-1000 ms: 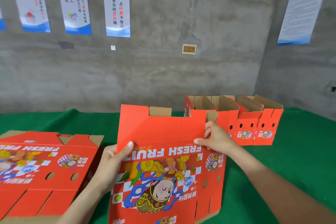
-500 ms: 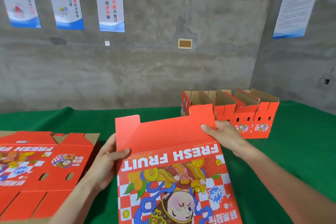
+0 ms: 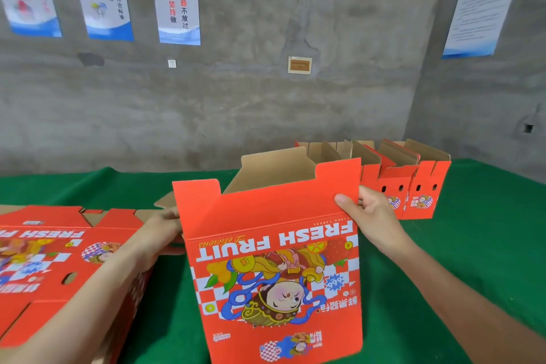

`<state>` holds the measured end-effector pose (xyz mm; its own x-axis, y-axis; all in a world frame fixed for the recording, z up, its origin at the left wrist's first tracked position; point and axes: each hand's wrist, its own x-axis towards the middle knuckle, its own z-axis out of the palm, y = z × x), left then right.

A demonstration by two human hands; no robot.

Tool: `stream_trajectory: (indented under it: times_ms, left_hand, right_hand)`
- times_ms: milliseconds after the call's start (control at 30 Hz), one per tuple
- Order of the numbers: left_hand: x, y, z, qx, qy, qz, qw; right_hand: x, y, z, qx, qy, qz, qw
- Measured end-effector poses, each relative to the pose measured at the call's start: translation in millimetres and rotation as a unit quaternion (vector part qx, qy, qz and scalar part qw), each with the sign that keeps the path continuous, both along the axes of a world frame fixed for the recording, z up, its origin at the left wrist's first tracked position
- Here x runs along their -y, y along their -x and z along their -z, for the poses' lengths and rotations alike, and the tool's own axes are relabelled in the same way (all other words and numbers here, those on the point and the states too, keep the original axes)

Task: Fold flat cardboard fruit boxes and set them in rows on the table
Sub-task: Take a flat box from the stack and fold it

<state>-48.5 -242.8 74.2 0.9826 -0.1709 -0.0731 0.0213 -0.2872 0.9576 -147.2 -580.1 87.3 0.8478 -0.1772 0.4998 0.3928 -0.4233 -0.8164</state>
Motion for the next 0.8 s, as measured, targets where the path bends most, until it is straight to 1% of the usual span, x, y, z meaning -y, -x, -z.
stream_trajectory:
  times_ms: [33,100,167,200,300,367,467,500,600,700,767,800]
  left_hand:
    - [1,2,-1,0.007,-0.014,0.015,1.000]
    - [4,7,-2,0.057,-0.050,0.023,0.997]
    - [10,11,-2,0.109,-0.077,-0.010,0.991]
    - [12,13,-1,0.118,-0.070,-0.028,0.990]
    - [18,18,10,0.133,-0.021,-0.104,0.985]
    - [23,22,22,0.122,0.045,-0.164,0.978]
    - [31,27,42,0.075,0.157,-0.226,0.958]
    - [34,28,47,0.066,0.179,-0.242,0.951]
    - [43,29,57,0.059,0.204,-0.282,0.936]
    - [47,32,58,0.063,0.237,-0.289,0.926]
    - [46,36,58,0.060,0.267,-0.254,0.928]
    - [45,39,58,0.067,0.260,-0.236,0.934]
  right_hand:
    - [-1,2,3,0.003,-0.003,-0.002,1.000]
    - [-2,5,8,-0.001,-0.002,-0.004,1.000]
    - [-2,10,12,-0.011,-0.007,-0.003,1.000]
    - [-1,13,13,-0.015,-0.006,0.002,1.000]
    - [2,22,20,-0.022,0.027,0.039,0.999]
    - [1,25,29,-0.021,0.062,0.072,0.995]
    - [-5,26,42,-0.031,0.043,0.107,0.993]
    - [-7,26,44,-0.042,0.037,0.127,0.990]
    - [-5,20,48,-0.080,0.026,0.172,0.982]
    - [-2,13,55,-0.098,0.031,0.190,0.976]
    - [-2,9,61,-0.093,0.031,0.189,0.977]
    - [-1,7,63,-0.095,0.031,0.189,0.977]
